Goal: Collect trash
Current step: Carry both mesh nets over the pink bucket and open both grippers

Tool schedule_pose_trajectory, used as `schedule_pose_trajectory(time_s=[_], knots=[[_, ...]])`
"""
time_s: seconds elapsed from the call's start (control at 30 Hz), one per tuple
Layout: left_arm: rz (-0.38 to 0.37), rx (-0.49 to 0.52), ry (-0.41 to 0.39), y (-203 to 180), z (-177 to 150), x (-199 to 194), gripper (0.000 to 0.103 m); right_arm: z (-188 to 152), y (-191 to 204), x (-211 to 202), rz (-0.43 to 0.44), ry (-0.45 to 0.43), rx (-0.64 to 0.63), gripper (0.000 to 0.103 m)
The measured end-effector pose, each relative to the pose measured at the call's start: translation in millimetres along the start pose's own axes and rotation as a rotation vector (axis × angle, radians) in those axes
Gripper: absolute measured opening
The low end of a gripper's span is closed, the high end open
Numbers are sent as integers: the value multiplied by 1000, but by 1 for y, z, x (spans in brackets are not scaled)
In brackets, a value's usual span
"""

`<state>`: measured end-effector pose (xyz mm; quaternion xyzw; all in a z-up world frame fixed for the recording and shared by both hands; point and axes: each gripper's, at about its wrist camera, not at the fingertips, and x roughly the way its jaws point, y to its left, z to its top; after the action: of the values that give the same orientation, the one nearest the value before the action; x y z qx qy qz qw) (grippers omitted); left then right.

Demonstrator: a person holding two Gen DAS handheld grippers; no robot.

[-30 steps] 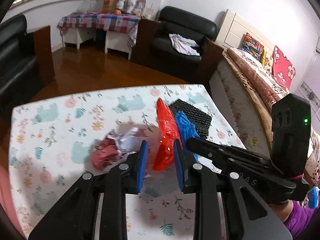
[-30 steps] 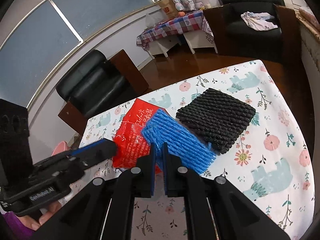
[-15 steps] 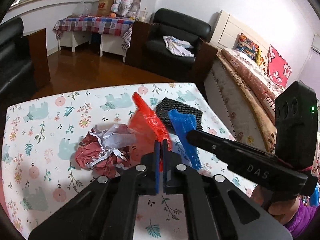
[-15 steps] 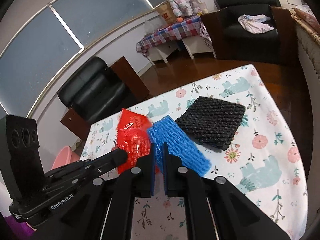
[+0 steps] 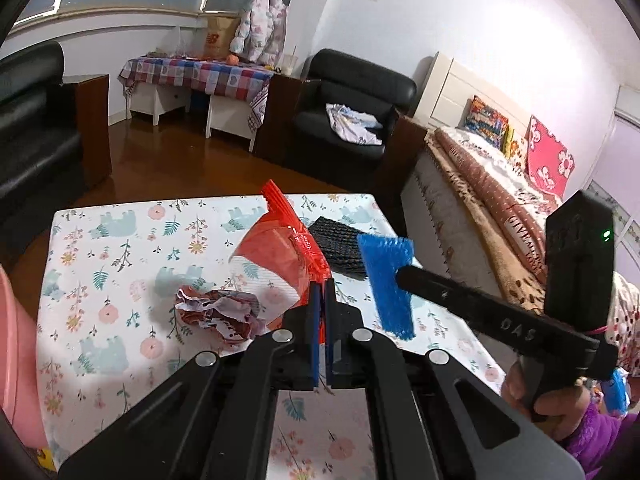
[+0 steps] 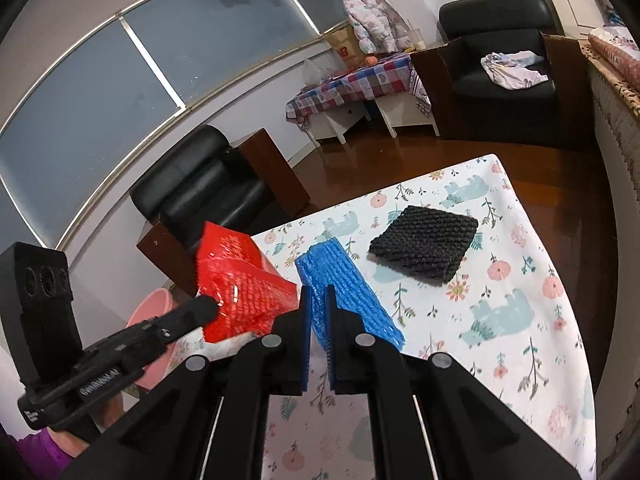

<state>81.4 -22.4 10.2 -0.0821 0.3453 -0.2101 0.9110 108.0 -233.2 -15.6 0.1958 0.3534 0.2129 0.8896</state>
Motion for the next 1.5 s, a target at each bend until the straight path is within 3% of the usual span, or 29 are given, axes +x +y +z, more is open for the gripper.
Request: schedule_pose_trajectory(time_s=[0.27, 0.6, 1.13, 1.5], knots=[[-31, 2, -59, -7, -2, -39, 1, -13, 20, -19, 4, -8, -17, 6], [18, 34, -130, -14, -15, -77, 1, -21, 46, -42, 29, -33, -58, 6], [104, -12, -201, -2, -49, -135, 1, -40, 99, -64, 119, -23, -121, 6], [152, -59, -242, 14, -55, -157, 1, -28, 125, -64, 172, -20, -162, 6]])
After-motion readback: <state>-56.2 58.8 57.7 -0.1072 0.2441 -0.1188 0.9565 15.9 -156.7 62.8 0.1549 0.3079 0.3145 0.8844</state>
